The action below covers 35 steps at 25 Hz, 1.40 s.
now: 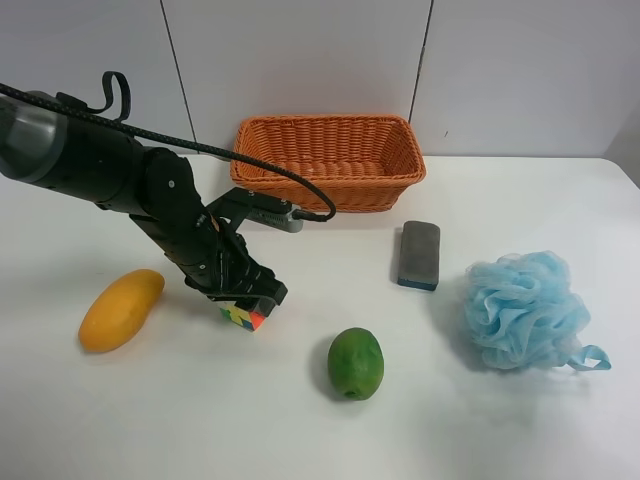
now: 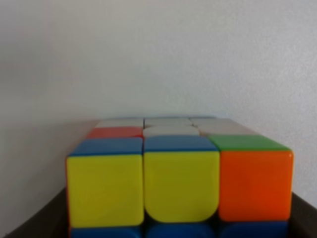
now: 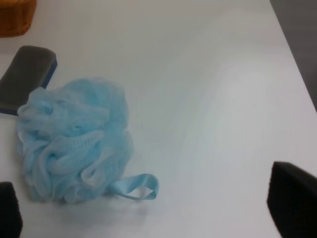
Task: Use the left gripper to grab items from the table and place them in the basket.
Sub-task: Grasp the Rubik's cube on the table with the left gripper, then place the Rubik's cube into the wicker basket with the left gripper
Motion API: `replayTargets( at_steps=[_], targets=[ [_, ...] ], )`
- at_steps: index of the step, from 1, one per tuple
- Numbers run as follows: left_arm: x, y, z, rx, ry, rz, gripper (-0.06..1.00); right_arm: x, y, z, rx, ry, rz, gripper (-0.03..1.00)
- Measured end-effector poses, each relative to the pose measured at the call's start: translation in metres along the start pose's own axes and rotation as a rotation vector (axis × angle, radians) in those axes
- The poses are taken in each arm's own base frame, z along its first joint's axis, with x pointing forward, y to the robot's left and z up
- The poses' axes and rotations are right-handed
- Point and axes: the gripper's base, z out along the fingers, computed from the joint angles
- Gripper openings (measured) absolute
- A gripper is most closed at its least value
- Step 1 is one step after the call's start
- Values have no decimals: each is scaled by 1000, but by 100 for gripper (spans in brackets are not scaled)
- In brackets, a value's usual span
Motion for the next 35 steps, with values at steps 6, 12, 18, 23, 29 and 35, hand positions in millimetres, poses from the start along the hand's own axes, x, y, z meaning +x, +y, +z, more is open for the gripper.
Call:
replayTargets(
  at_steps=[6, 12, 18, 23, 29, 35],
  targets=[
    [1, 0, 0, 1, 7, 0, 56, 0, 0, 0, 0, 0, 0, 99],
    [-12, -6, -39, 21, -38, 28, 56, 0, 0, 0, 0, 0, 0, 99],
    [-82, -11, -107, -41, -289, 183, 56, 0, 0, 0, 0, 0, 0, 99],
    [-146, 11, -127, -151, -435, 270, 56, 0, 0, 0, 0, 0, 0, 99],
    [-190, 39, -85, -197, -423, 279, 56, 0, 0, 0, 0, 0, 0, 99],
    [-211, 47, -32, -197, -405, 282, 56, 0, 0, 0, 0, 0, 0, 99]
  ],
)
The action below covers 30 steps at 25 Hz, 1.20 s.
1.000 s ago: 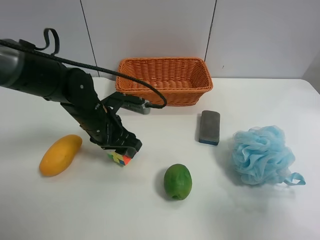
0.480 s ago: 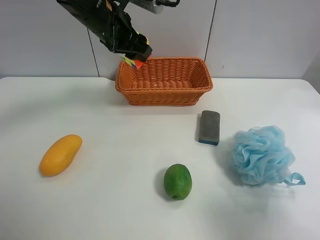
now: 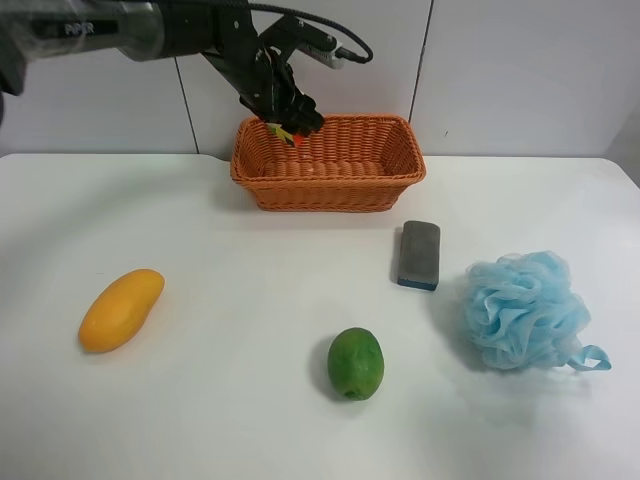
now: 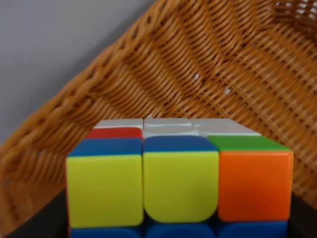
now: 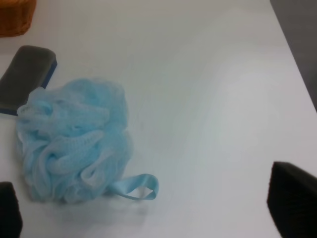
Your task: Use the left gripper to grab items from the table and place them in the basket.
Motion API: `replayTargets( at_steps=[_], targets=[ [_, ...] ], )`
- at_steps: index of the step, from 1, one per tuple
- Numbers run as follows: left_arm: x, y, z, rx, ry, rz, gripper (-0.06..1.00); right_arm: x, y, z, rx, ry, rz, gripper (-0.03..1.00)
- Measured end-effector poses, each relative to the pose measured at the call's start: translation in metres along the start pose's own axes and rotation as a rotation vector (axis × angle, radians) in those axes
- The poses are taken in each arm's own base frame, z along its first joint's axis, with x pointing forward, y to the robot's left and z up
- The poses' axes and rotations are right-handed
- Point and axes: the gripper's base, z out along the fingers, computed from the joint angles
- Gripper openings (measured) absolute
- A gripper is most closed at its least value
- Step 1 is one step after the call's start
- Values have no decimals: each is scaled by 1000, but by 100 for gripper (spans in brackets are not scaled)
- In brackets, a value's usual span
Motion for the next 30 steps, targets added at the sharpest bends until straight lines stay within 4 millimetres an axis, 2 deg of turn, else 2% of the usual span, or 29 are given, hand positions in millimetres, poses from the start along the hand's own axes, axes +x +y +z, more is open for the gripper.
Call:
replayTargets(
  at_steps=[2, 6, 15, 16, 19, 20, 23, 30],
  targets=[
    [7, -2, 16, 6, 16, -1, 56, 0, 0, 0, 0, 0, 0, 99],
    [19, -6, 33, 20, 53, -8, 56, 0, 0, 0, 0, 0, 0, 99],
    [19, -8, 32, 50, 70, -46, 56, 0, 0, 0, 0, 0, 0, 99],
    [19, -8, 32, 50, 70, -46, 59, 0, 0, 0, 0, 0, 0, 99],
    [18, -8, 31, 47, 61, -46, 87, 0, 0, 0, 0, 0, 0, 99],
    [17, -8, 30, 47, 59, -46, 93, 0, 0, 0, 0, 0, 0, 99],
    [15, -7, 28, 45, 53, -46, 98, 0, 0, 0, 0, 0, 0, 99],
    [9, -6, 13, 52, 79, -43, 99, 0, 0, 0, 0, 0, 0, 99]
  ],
)
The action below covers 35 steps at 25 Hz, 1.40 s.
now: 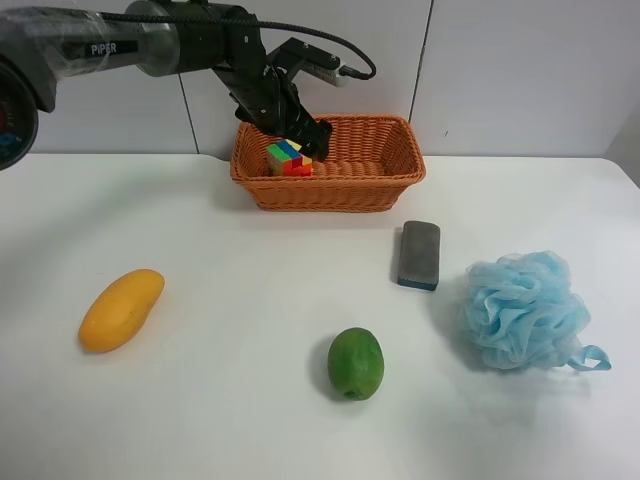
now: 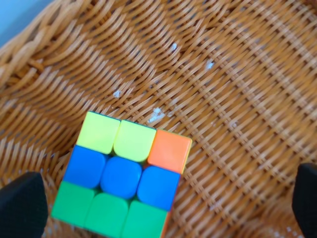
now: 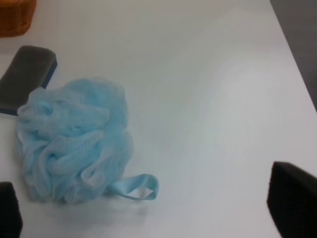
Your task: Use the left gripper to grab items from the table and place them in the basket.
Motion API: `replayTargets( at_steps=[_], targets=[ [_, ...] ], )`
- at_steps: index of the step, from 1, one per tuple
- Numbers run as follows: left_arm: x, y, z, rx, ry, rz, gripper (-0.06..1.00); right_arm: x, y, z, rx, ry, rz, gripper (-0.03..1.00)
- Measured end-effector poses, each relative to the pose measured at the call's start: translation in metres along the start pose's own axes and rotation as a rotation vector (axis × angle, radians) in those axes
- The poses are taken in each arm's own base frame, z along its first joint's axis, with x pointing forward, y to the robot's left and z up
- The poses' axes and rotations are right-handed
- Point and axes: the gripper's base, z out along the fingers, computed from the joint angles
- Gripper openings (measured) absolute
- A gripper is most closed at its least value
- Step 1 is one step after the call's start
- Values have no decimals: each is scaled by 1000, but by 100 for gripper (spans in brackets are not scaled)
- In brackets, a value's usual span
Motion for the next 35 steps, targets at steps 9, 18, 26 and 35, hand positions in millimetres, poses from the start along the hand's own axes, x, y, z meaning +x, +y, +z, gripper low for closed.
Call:
replayTargets(
  at_steps=[9, 18, 26, 35],
  targets=[
    [-12, 7, -95, -23, 198, -1, 99, 0, 0, 0, 0, 0, 0, 99],
    [-13, 18, -266, -212, 108, -41, 99, 0, 0, 0, 0, 0, 0, 99],
    [71, 6, -393, -342, -4, -159, 99, 0, 0, 0, 0, 0, 0, 99],
    [199, -5, -460, -513, -69, -341, 99, 0, 0, 0, 0, 0, 0, 99]
  ],
)
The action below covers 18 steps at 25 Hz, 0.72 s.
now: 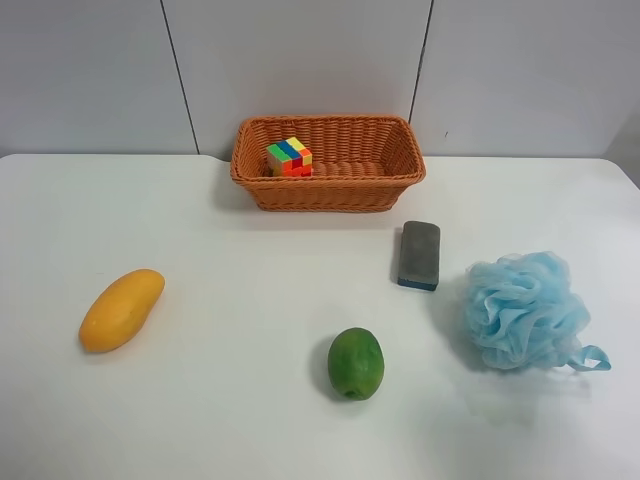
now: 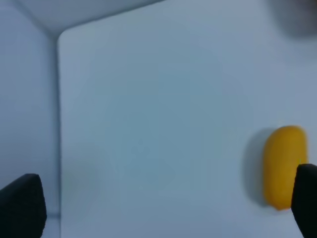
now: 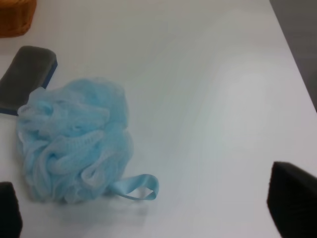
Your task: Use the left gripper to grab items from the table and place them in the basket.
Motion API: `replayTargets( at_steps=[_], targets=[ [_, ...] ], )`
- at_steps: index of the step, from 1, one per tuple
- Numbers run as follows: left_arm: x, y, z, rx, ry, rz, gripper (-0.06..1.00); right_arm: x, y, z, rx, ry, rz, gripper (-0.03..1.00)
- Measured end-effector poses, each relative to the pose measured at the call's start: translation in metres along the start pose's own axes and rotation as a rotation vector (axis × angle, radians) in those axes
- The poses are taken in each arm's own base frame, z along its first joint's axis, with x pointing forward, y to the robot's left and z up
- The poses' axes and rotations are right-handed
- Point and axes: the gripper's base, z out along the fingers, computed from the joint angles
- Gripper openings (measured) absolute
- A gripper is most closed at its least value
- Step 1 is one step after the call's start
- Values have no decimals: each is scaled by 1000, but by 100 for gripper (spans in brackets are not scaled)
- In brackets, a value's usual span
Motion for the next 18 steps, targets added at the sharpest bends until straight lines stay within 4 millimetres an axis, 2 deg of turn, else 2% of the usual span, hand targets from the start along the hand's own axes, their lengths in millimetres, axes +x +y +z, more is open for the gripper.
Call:
replayTargets(
  at_steps=[4, 8, 14, 18],
  targets=[
    [50, 7, -22, -48, -30, -139, 99, 0, 0, 0, 0, 0, 0, 99],
    [94, -5, -32, -36, -63, -246, 99, 0, 0, 0, 0, 0, 0, 99],
    [150, -28, -26, -38, -106, -315, 99, 0, 0, 0, 0, 0, 0, 99],
    [171, -38, -18, -31, -161, -312, 99, 0, 0, 0, 0, 0, 0, 99]
  ],
)
